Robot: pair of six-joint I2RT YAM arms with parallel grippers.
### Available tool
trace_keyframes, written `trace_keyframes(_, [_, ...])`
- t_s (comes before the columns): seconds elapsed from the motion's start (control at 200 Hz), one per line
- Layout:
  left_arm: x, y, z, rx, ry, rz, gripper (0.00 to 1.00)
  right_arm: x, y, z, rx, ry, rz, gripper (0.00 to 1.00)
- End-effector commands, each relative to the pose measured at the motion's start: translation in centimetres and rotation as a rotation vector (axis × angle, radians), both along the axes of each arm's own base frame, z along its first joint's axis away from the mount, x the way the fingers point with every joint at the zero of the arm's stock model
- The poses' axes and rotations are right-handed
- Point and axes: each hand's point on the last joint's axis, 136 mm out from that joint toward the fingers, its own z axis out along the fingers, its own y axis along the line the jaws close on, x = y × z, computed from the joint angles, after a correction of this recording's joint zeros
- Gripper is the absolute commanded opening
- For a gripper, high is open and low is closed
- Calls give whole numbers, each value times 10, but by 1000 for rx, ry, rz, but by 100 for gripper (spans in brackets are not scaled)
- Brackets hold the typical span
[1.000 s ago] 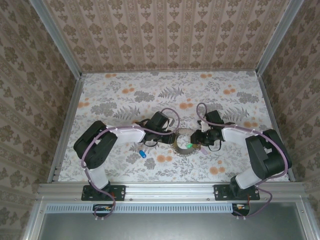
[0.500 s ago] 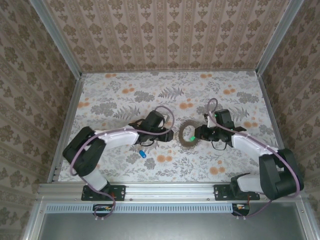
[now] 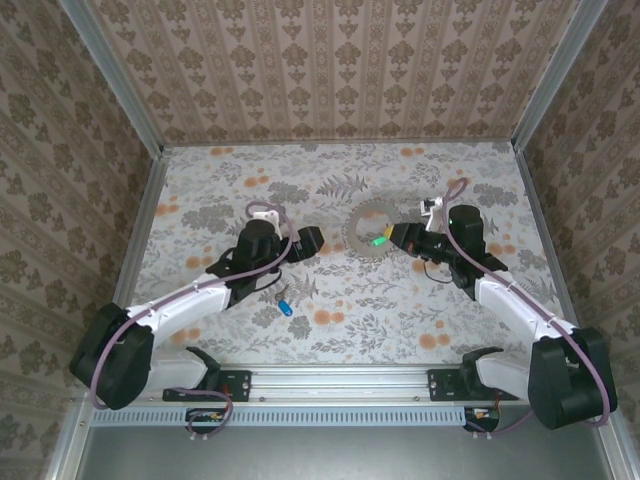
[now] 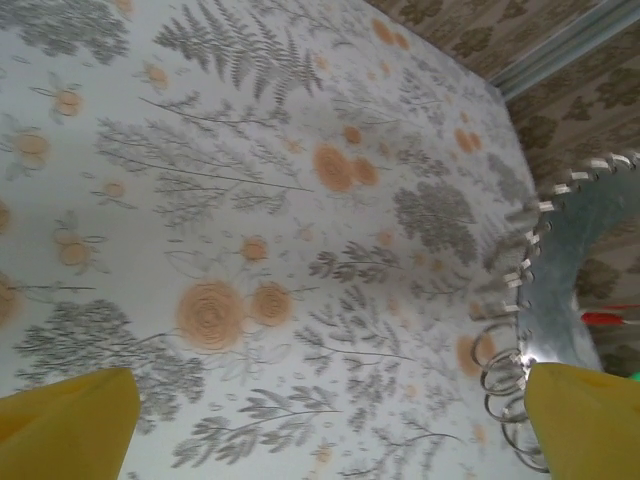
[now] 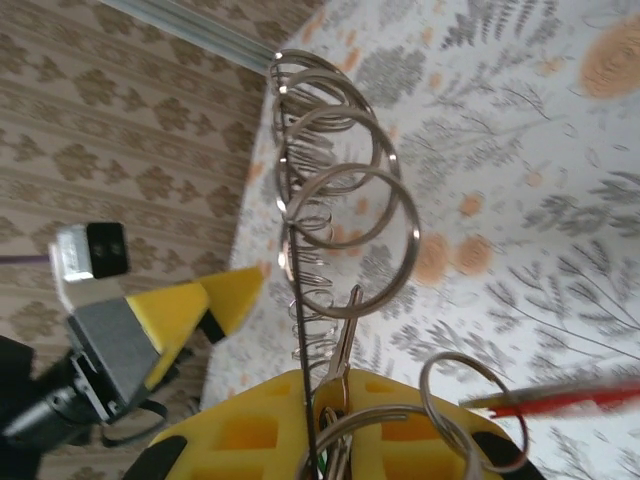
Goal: Put the keys on the keyring
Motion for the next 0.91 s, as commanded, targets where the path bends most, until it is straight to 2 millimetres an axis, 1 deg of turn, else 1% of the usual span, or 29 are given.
trace_keyframes(0.0, [2,-27,42,-171,-37,-75,100,13,9,46,144,-79,17,0])
trace_keyframes(0.075, [7,-39,48,-245,-42,-94,100,17,11,53,162,-77,18,0])
trace_keyframes(0.105, [10,-44,54,-276,-55,-108,99,18,12,55,167,-75,20,0])
trace_keyframes(0.205, [18,-61,65,-360,-62,-134,98,20,16,65,186,-87,36,0])
trace_keyframes(0.345, [26,-81,68,-392,-48,-174,92,23,18,72,198,-98,28,0])
trace_keyframes(0.42, [27,-89,71,-413,-50,-188,90,25,18,75,214,-104,24,0])
trace_keyframes(0.56, [31,-97,83,-476,-72,-212,81,27,21,76,222,-96,32,0])
trace_keyframes(0.68, [33,-102,91,-508,-85,-226,69,28,22,75,228,-95,35,0])
trace_keyframes(0.825, [33,-99,96,-511,-97,-217,48,31,22,75,231,-93,34,0])
trace_keyframes(0.9, [33,-96,101,-510,-108,-212,40,32,22,74,231,-88,36,2])
